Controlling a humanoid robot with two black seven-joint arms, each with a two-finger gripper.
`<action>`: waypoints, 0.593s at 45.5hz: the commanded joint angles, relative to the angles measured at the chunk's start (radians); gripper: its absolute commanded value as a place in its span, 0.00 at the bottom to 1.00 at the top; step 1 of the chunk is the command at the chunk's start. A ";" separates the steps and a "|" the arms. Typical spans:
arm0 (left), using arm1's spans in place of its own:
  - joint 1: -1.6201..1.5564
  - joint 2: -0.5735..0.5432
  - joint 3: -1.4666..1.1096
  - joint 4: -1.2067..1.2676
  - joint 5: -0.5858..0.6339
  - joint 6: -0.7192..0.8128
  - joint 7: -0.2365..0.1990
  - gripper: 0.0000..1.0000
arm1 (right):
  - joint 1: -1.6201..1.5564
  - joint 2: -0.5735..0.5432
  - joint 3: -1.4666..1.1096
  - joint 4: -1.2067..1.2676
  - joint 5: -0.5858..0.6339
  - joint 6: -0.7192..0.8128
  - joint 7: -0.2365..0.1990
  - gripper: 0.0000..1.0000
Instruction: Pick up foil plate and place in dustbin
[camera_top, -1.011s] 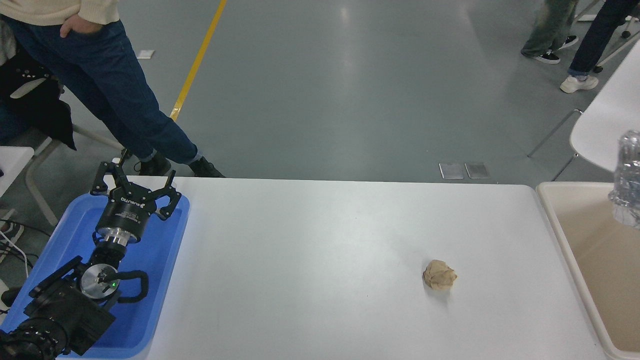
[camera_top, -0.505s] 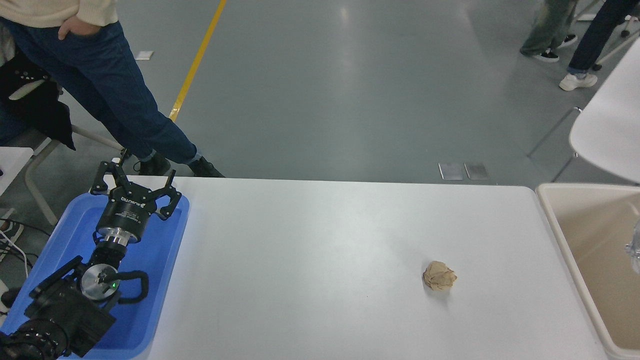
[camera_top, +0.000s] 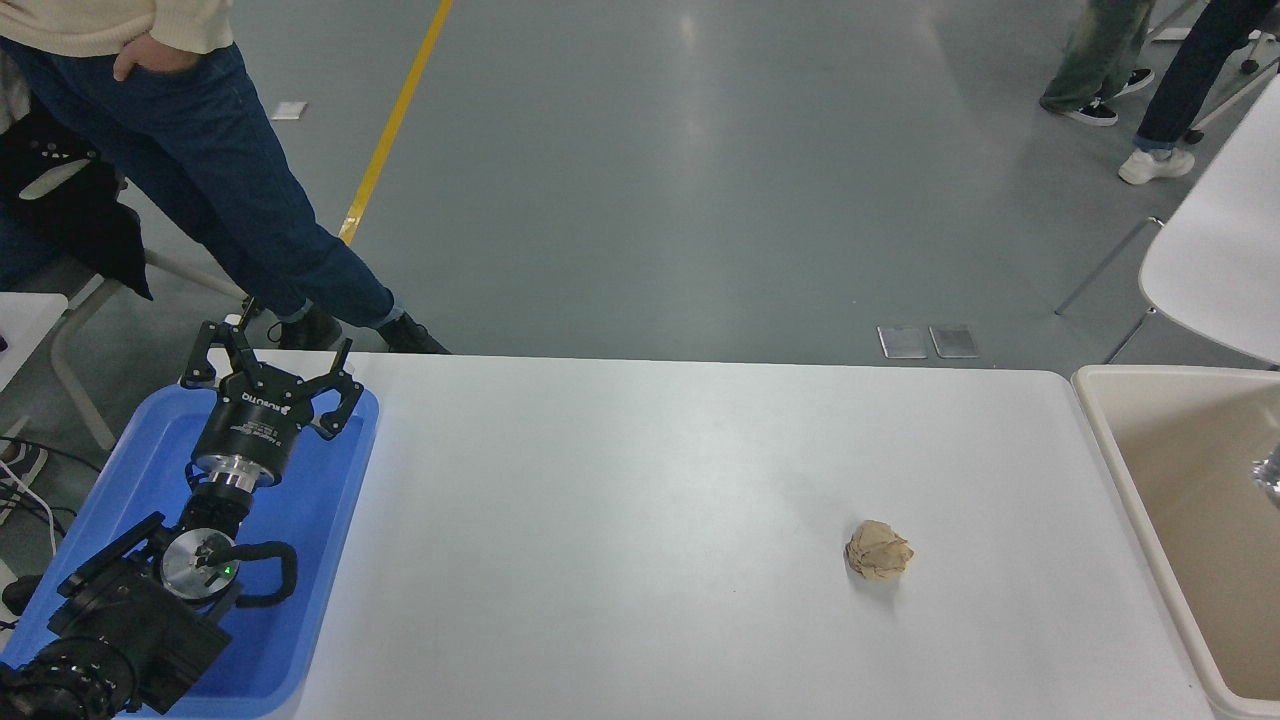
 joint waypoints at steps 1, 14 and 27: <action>0.000 0.000 0.000 0.000 0.000 0.000 0.000 1.00 | -0.170 0.111 0.091 -0.185 0.002 -0.096 -0.001 0.00; 0.000 0.000 0.000 0.000 0.000 0.000 0.000 1.00 | -0.266 0.202 0.117 -0.305 0.002 -0.173 -0.001 0.00; 0.000 0.001 0.000 0.000 0.000 0.000 0.000 1.00 | -0.303 0.214 0.113 -0.322 0.000 -0.212 0.001 0.04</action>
